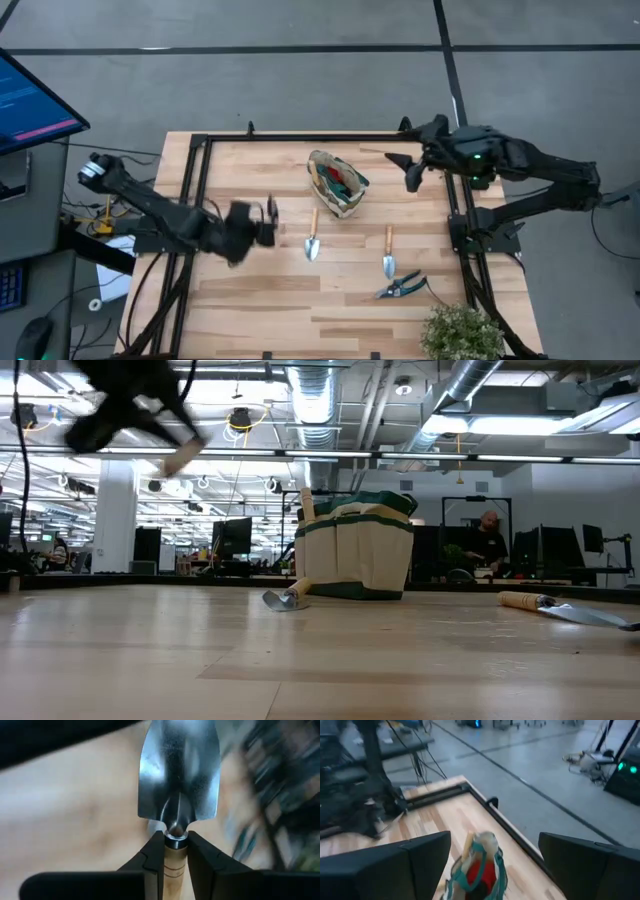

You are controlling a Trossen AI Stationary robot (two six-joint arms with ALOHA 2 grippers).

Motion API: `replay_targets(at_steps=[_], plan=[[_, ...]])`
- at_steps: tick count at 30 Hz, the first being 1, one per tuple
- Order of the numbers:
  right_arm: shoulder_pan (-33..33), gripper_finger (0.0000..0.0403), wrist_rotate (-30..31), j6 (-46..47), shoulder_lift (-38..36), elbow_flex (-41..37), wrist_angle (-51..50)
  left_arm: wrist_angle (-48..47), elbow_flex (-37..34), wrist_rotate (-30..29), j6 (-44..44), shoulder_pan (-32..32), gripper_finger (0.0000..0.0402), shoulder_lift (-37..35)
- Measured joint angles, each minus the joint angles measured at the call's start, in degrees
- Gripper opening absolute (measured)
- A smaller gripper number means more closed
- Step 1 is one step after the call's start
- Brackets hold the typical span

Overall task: Pick & Place Garden tools in Gardening bag
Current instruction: Put the brown trowel into the gardening bag

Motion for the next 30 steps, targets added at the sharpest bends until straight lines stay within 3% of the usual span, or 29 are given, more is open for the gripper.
replay_targets(at_steps=[3,5,8,11,13,17,21,30], plan=[[-0.39,0.0294,-0.02,-1.92,-1.46,-0.02,2.36,9.67,0.04,-9.92,19.98,5.22,0.0052,-4.48],[-1.62,0.0294,-0.07,-3.26,-1.75,0.02,5.11,19.84,0.04,-12.52,36.13,9.18,0.0052,-6.13],[-4.79,0.0294,-0.76,-4.53,-1.33,0.00,7.80,37.42,0.07,-10.78,58.25,15.33,0.0052,-6.95],[-8.99,0.0294,-5.84,-3.75,-0.16,0.00,8.10,50.97,0.09,-2.53,71.71,21.14,0.0052,-6.79],[-11.38,0.0295,-11.26,-2.11,1.26,0.00,8.28,55.97,0.19,3.69,74.11,25.30,0.0052,-5.96],[-14.79,0.0294,-22.19,-2.08,5.49,0.00,12.29,57.42,0.38,15.88,71.60,32.15,0.0052,-3.42],[-16.43,0.0295,-28.91,-2.25,10.28,0.00,19.36,57.93,2.23,25.38,68.28,36.45,0.0052,1.40],[-16.96,0.0295,-29.58,-4.36,16.64,3.75,23.96,57.78,7.27,28.03,69.58,41.08,0.0052,11.49]])
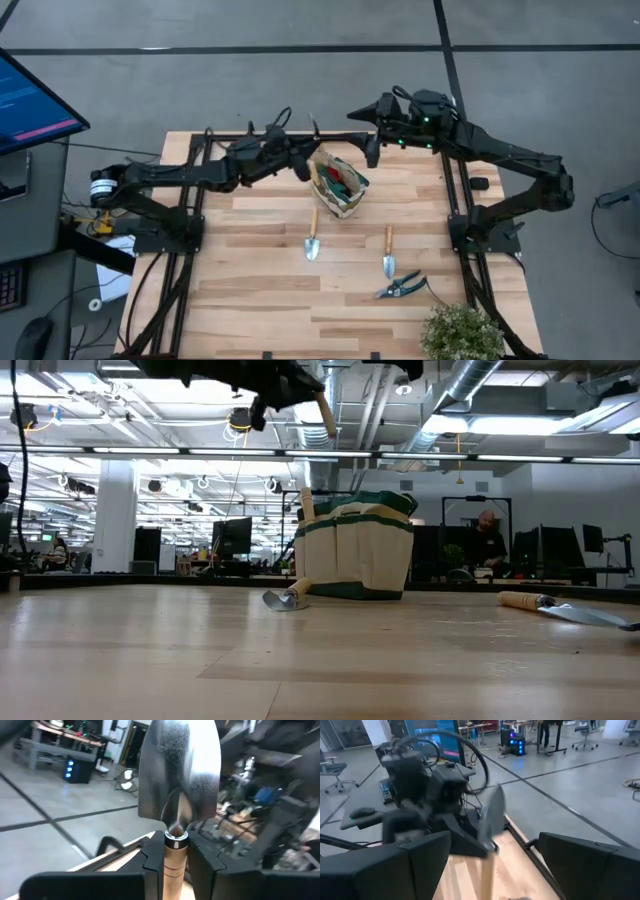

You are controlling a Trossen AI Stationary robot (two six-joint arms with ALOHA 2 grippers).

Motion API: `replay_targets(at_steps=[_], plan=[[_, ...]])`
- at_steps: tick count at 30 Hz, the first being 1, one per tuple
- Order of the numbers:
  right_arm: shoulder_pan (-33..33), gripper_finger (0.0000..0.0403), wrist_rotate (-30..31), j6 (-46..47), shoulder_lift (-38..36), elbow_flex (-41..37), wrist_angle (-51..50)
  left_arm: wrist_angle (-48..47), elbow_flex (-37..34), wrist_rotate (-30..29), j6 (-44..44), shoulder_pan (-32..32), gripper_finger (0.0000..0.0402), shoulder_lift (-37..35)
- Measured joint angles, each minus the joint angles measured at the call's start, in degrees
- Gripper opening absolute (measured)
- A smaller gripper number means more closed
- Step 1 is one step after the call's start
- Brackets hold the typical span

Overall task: Pick & Place Garden tools in Gardening bag
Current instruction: Put the brown trowel into the gardening bag

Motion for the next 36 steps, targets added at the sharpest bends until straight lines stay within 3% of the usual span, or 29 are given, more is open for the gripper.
replay_targets(at_steps=[4,11,28,32,36], plan=[[0.00,0.0295,2.97,-2.10,2.81,1.97,0.07,-0.16,2.39,0.00,1.65,0.83,0.0052,3.65],[0.02,0.0295,3.09,-2.91,6.62,4.10,0.05,0.01,6.04,0.04,4.87,0.85,0.0052,6.92],[-2.13,0.0290,6.23,-4.38,10.54,4.18,0.87,0.21,6.48,-0.17,6.39,0.15,0.0052,7.34],[-2.03,0.0249,5.49,-4.38,10.41,4.18,0.98,0.04,6.48,-0.17,6.29,0.15,0.0052,7.34],[-2.03,0.0146,5.14,-4.36,10.43,4.18,0.90,0.33,6.48,-0.30,6.24,0.19,0.0052,7.64]])
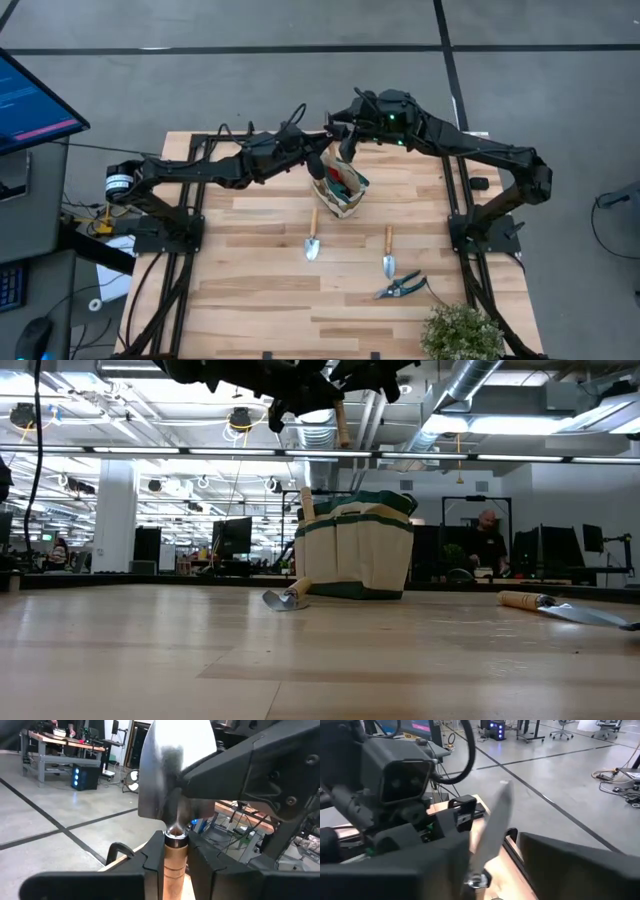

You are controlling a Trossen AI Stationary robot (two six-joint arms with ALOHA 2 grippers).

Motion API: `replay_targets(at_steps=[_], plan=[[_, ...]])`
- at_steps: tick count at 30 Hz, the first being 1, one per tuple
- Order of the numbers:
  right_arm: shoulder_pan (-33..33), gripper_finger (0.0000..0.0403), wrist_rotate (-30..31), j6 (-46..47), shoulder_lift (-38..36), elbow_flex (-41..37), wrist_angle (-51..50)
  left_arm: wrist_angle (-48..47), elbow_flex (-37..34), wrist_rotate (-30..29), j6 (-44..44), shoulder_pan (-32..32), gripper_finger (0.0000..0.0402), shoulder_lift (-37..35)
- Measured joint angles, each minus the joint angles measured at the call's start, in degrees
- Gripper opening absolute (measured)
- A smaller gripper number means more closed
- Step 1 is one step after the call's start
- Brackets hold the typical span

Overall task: Pick & Place Garden tools in Gardening bag
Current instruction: Put the brown trowel into the gardening bag

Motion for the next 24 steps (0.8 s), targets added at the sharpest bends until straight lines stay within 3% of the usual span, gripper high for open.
replay_targets(at_steps=[3,5,10,19,24], plan=[[-0.40,0.0049,-1.46,0.06,0.00,0.00,-0.64,-0.35,0.00,0.00,-0.43,0.02,0.0052,0.56],[-0.48,0.0015,-2.60,0.08,-0.02,0.00,-0.56,0.12,0.00,0.19,-0.41,0.02,0.0050,0.92],[-0.27,0.0003,-2.79,0.28,-0.07,0.00,-0.33,0.27,0.00,1.20,-0.21,0.02,0.0056,0.99],[-5.12,0.0001,-0.69,-0.99,-5.66,-0.02,5.89,-0.25,0.00,2.09,-0.82,-0.22,0.0201,0.94],[-12.07,0.0001,-2.72,-3.27,-10.52,-4.99,12.75,-6.95,-0.07,2.47,-4.38,-0.44,0.0227,-2.76]])
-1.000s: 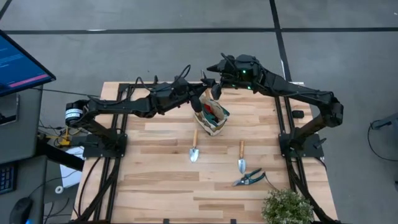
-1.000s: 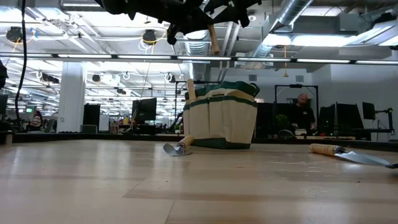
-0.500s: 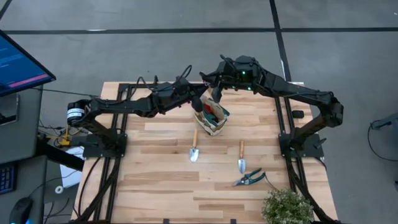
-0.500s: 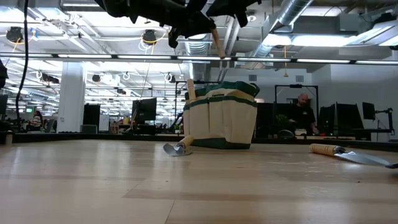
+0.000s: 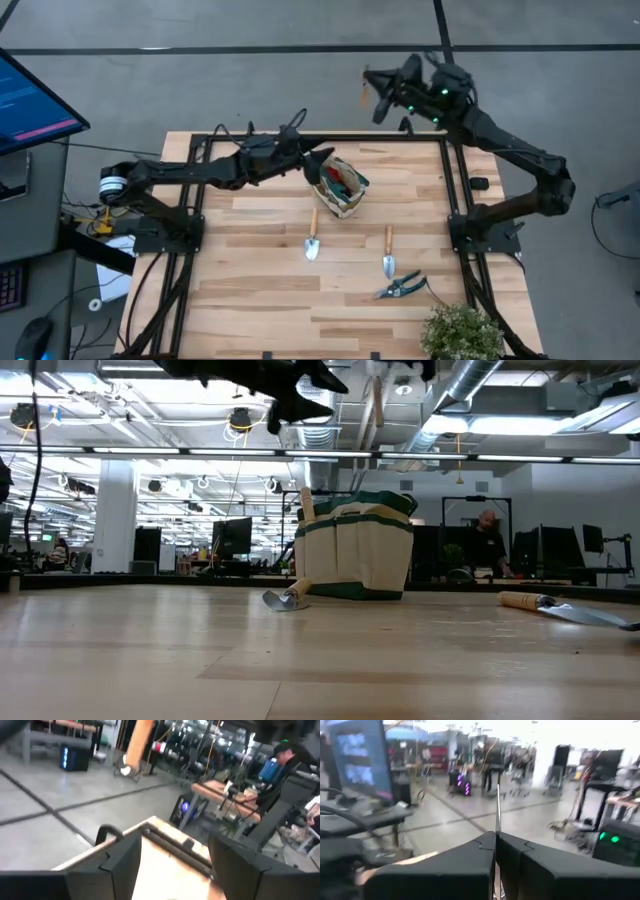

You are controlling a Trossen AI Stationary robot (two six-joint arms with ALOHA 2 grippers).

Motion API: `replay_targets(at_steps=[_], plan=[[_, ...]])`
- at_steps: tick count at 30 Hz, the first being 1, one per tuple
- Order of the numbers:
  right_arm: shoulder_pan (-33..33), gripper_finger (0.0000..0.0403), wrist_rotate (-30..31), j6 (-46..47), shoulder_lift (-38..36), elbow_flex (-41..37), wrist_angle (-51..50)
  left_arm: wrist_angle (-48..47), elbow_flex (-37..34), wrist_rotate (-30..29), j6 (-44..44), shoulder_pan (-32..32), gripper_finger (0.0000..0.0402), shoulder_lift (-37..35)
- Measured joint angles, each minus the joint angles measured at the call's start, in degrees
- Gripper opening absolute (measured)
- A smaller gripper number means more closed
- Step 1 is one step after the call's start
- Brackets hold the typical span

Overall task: Pick & Place Garden tools in Gardening bag
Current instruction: Put the brown trowel into the gardening bag

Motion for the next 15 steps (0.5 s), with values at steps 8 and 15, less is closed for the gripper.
replay_targets(at_steps=[8,15], plan=[[-10.54,0.0000,-12.20,13.06,-2.91,-26.43,29.53,-21.00,0.04,-6.00,-0.43,0.04,0.0113,-10.20],[-10.35,0.0000,-10.83,12.44,0.71,-35.63,39.96,-28.53,-4.63,-10.58,-11.14,0.10,0.0009,-11.88]])
